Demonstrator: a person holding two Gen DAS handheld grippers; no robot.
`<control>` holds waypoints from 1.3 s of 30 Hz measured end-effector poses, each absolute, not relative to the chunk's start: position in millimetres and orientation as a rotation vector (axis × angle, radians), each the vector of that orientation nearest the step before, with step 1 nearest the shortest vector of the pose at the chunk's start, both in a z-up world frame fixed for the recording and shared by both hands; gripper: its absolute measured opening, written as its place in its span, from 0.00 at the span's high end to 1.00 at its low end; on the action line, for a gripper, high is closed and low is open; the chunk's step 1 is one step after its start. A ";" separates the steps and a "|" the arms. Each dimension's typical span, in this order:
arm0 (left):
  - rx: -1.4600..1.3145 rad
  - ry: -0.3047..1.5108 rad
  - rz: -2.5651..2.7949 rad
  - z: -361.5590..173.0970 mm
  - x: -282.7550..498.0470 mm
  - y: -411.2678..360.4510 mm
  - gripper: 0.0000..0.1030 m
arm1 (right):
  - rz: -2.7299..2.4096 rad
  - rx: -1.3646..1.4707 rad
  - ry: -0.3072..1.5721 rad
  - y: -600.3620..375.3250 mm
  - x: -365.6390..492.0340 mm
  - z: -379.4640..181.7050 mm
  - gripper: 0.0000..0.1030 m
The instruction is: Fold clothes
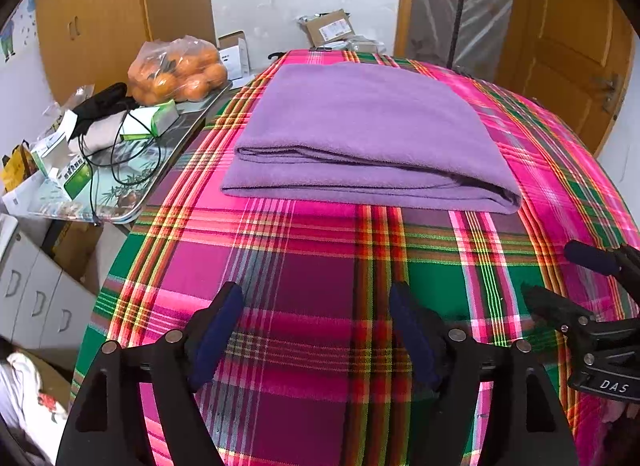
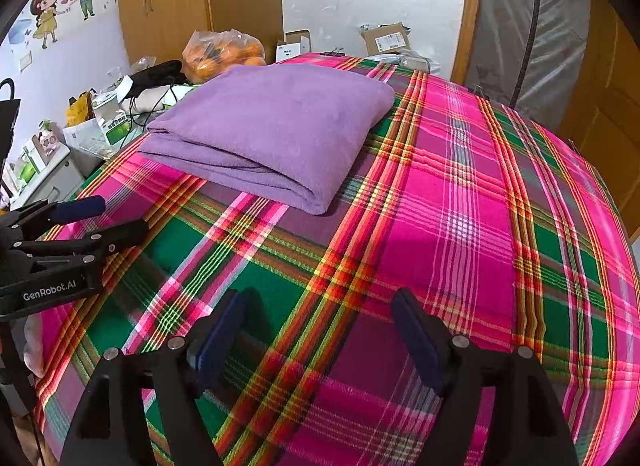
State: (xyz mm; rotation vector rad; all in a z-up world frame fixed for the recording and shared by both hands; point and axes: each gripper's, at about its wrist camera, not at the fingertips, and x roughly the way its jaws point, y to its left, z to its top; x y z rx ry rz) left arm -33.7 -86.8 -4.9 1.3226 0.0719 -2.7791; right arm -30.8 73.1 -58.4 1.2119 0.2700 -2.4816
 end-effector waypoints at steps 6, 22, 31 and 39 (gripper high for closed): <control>1.325 0.074 -2.777 -5.3 -36.2 -86.6 0.23 | -2.484 1.216 0.275 69.4 -36.4 -58.9 0.21; 1.327 0.072 -2.774 -6.0 -38.7 -87.0 0.22 | -2.485 1.220 0.281 65.2 -43.4 -60.2 0.17; 1.328 0.069 -2.774 -5.9 -38.8 -87.6 0.21 | -2.485 1.220 0.280 65.3 -43.8 -61.1 0.17; 1.328 0.068 -2.774 -5.9 -38.8 -87.5 0.21 | -2.485 1.220 0.281 65.7 -44.5 -61.2 0.17</control>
